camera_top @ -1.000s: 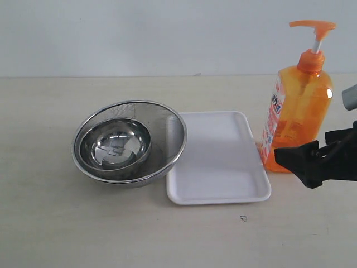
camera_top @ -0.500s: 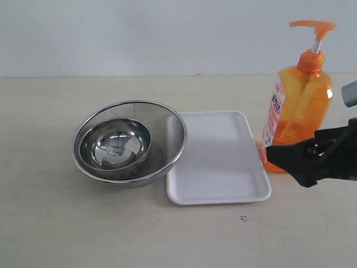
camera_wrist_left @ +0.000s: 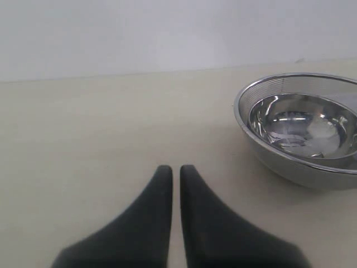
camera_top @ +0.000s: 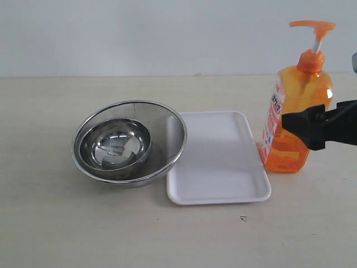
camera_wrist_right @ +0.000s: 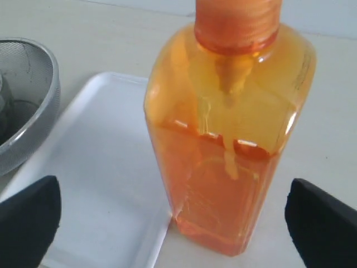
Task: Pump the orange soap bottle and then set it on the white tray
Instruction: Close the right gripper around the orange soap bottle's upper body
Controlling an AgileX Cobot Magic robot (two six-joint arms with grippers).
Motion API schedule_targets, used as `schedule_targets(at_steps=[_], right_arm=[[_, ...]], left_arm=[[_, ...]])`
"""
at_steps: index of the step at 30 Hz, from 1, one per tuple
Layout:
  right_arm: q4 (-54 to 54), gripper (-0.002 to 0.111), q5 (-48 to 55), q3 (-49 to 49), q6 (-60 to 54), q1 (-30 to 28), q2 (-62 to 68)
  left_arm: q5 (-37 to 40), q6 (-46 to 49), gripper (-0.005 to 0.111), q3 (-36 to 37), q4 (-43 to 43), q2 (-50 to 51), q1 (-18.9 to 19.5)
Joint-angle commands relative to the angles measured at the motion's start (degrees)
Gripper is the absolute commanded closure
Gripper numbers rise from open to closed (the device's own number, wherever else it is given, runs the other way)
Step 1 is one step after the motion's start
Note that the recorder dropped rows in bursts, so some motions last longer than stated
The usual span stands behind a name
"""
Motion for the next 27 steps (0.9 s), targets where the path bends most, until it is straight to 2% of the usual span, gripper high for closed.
schedule_targets(at_steps=[1,11,27], right_arm=[[0.31,0.003,0.95,-1.87,-0.82,-0.1,2.88],[0.31,0.003,3.48,-6.6,-3.49,-0.1,10.8],[0.31,0.003,0.67,-11.48,-4.64,-0.06,11.15]], left_arm=[[-0.54,0.39,0.102,0.2,-0.06,-0.21,-0.08],[-0.54,0.39,0.102,0.2,-0.06,-0.21,-0.08],[-0.54,0.39,0.102,0.2,-0.06,-0.21,-0.08]])
